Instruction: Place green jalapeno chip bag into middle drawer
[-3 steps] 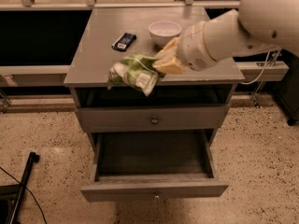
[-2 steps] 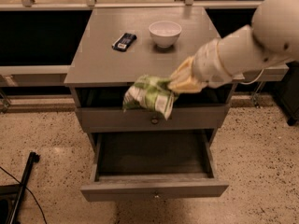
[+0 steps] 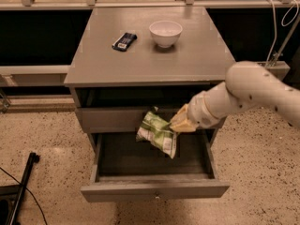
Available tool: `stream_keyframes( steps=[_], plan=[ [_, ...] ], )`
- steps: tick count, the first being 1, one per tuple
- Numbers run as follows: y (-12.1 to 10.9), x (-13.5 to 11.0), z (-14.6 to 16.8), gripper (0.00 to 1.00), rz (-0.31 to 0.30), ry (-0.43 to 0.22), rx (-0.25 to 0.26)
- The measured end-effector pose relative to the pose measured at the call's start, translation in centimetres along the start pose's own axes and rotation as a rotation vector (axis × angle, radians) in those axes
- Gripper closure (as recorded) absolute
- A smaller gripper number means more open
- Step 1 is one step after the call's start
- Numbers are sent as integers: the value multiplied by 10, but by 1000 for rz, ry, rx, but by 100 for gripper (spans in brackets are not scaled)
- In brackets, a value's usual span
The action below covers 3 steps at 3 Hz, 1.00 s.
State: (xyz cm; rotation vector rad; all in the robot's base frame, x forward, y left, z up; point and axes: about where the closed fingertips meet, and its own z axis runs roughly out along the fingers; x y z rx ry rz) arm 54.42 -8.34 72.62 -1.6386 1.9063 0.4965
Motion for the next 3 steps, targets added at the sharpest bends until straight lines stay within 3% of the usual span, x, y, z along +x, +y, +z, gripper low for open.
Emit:
stream_keyframes(
  steps=[1,3],
  plan=[
    [2,60,40,100,99,13,30],
    [-1,131,69,100,235,39,90]
  ],
)
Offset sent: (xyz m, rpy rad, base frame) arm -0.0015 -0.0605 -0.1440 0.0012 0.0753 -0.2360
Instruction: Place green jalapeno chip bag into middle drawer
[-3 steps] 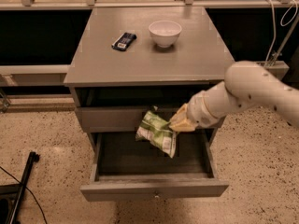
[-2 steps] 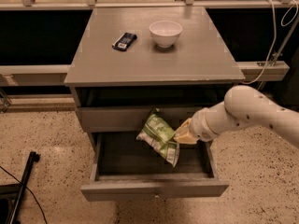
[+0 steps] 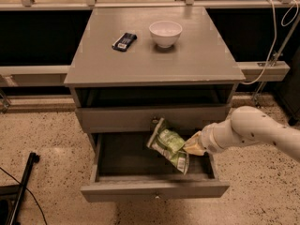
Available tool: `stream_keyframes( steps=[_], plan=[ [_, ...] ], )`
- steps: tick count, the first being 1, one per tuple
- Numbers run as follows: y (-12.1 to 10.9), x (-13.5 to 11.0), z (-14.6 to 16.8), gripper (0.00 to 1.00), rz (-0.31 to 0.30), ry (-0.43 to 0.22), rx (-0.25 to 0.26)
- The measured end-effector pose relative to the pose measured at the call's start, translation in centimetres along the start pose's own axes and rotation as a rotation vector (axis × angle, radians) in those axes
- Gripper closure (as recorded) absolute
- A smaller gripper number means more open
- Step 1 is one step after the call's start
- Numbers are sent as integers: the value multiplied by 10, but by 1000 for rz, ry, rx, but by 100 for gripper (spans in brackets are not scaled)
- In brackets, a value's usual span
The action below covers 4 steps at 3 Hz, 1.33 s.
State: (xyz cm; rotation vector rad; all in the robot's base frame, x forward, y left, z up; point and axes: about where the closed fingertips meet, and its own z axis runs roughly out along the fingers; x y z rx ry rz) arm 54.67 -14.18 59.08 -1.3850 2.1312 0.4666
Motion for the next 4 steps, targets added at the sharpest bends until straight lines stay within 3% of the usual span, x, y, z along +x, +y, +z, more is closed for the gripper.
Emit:
stream_keyframes(
  steps=[1,3,4],
  plan=[
    [-10,19,11,100,46,5,26],
    [-10,16,14,100,59,8,9],
    [-20,25,26,100,139,-13,19]
  ],
)
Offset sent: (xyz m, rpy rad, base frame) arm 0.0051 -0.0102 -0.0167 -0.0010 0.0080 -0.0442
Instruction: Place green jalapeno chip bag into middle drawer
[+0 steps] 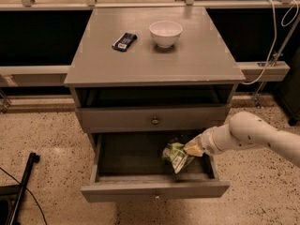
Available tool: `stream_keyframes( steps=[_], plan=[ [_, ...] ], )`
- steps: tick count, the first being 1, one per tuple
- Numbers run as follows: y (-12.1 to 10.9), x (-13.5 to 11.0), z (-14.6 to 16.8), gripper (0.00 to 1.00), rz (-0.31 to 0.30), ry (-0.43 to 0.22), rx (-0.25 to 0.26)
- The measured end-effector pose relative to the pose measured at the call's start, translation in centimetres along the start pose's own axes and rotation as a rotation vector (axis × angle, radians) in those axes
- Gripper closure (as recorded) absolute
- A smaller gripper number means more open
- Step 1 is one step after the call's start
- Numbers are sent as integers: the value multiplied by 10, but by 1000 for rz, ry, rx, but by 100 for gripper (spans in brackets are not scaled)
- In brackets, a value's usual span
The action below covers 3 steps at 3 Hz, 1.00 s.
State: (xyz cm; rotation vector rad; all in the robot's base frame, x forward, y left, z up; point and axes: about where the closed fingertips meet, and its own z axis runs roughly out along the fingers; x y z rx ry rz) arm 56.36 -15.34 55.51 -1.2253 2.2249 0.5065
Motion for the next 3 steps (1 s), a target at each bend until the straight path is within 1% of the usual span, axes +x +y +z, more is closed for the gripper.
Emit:
stream_keyframes(
  steps=[1,2,3],
  plan=[
    [-7,6,20,86,58,-15,-6],
    [-10,11,37,63,105,-80,-9],
    [-10,12,39,39,110,-89,-9]
  ],
)
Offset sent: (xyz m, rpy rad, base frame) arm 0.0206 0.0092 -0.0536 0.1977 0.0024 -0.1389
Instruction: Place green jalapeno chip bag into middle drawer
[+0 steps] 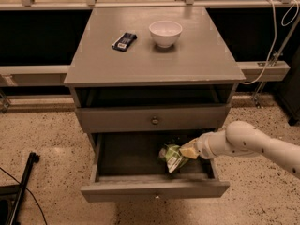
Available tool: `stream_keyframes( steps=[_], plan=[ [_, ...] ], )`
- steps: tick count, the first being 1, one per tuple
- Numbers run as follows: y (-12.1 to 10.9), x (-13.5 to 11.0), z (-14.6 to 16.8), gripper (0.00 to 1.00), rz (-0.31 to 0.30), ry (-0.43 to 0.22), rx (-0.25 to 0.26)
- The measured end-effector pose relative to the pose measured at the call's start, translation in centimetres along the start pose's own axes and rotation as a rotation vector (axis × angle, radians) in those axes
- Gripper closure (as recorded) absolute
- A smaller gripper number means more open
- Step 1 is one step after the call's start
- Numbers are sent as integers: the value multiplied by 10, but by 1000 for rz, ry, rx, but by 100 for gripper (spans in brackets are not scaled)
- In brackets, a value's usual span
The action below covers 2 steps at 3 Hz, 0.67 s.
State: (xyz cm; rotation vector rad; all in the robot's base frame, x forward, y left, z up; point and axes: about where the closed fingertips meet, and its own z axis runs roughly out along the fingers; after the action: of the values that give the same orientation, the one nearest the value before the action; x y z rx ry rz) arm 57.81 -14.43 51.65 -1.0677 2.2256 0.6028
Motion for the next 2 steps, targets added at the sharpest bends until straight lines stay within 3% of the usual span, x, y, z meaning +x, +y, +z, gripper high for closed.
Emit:
stream_keyframes(
  steps=[1,2],
  plan=[
    [0,0,0,16,0,0,0],
    [0,0,0,0,0,0,0]
  ],
)
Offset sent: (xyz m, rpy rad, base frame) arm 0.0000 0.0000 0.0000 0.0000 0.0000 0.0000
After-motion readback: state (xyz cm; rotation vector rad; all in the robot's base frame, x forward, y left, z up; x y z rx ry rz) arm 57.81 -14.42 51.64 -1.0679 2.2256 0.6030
